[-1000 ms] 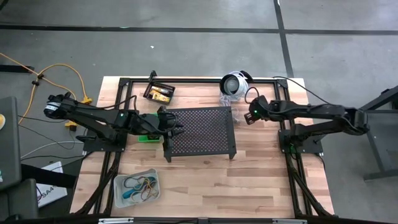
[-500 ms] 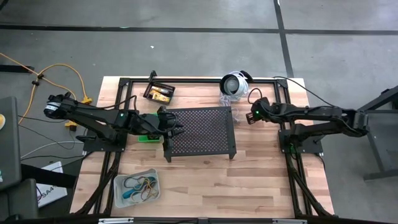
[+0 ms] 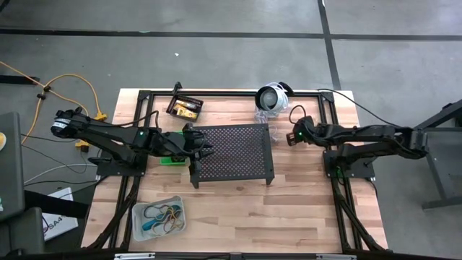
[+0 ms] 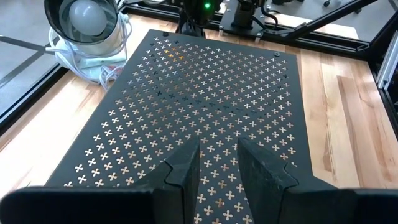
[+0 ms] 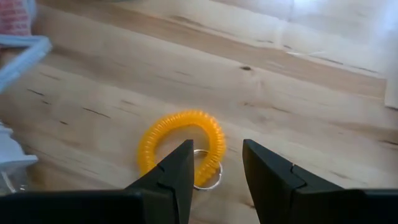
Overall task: Pick & Place Office Desk Supplies
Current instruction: Put the yellow spring keychain into the green bin
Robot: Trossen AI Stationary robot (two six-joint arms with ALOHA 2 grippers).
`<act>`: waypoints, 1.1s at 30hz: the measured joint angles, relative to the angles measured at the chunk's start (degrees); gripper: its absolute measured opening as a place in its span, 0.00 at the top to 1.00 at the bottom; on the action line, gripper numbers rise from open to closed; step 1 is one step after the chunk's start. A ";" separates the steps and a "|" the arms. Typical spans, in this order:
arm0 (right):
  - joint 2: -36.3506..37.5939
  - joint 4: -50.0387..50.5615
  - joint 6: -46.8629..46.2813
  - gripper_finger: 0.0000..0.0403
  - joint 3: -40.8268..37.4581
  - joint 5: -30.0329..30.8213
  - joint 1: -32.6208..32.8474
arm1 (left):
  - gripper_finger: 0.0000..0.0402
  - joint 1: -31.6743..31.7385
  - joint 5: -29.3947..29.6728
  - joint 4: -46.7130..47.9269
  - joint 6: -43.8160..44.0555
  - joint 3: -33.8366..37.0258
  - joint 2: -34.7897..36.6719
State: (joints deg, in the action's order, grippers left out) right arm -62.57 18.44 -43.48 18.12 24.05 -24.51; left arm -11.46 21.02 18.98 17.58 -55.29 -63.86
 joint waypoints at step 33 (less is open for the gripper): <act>0.00 -9.77 -0.18 0.69 -4.80 -1.67 0.01 | 0.74 0.02 0.00 0.00 -0.02 0.00 0.00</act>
State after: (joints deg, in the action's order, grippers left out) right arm -62.57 8.67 -43.66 13.32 22.37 -24.51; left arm -11.44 21.02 18.98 17.56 -55.29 -63.86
